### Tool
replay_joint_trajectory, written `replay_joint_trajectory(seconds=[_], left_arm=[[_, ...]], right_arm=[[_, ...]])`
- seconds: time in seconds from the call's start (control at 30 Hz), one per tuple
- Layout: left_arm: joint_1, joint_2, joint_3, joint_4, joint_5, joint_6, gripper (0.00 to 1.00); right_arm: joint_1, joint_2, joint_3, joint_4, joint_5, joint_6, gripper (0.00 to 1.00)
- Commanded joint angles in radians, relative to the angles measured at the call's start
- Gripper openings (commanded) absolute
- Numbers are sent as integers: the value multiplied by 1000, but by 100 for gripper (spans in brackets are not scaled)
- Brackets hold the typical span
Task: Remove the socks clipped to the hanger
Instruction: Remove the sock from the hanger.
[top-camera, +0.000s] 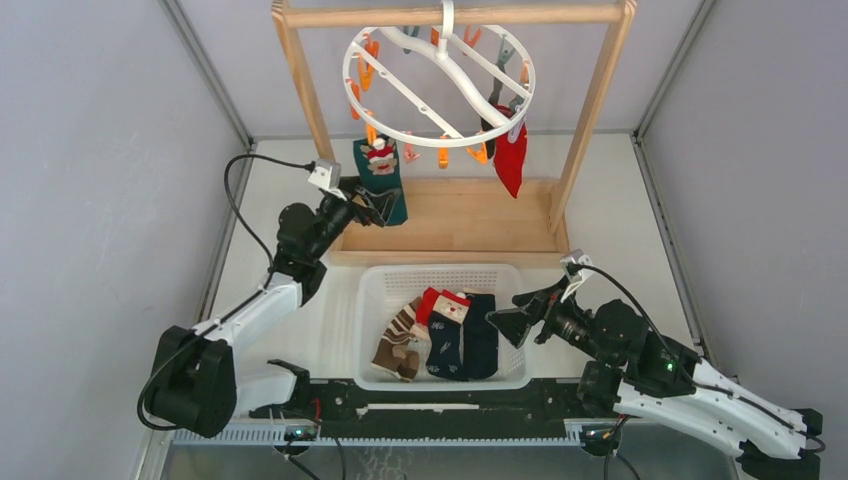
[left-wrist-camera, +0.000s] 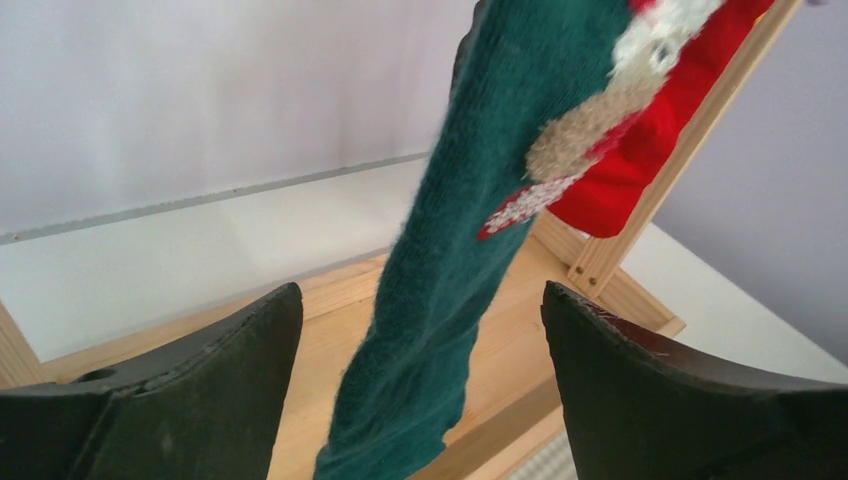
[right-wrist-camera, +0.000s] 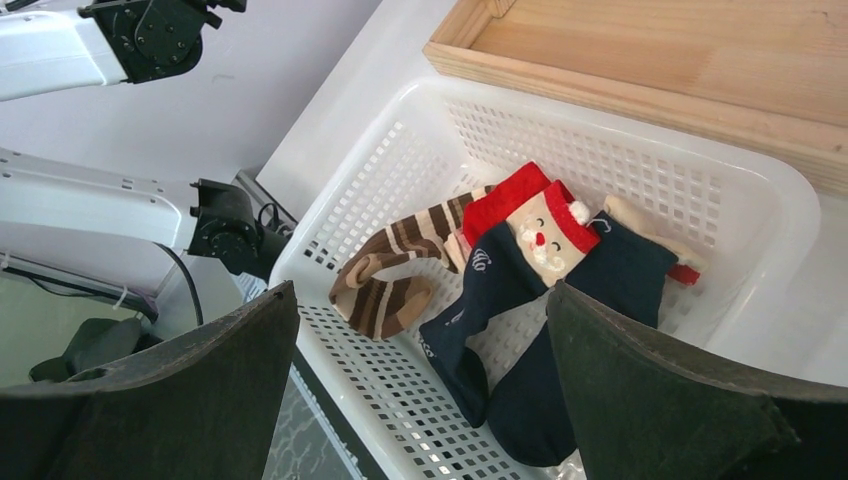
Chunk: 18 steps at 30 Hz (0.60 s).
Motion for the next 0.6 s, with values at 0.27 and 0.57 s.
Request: replay_joint_trajectory(seconds=[0.27,0.57], left_arm=[[7,-92,48,-37,102,-40,34],[-2,-173,45,-125,103,-61,19]], right_arm=[[-11,-8,25,19,-1,-4,100],[-11,2,25,41,-4,-9,99]])
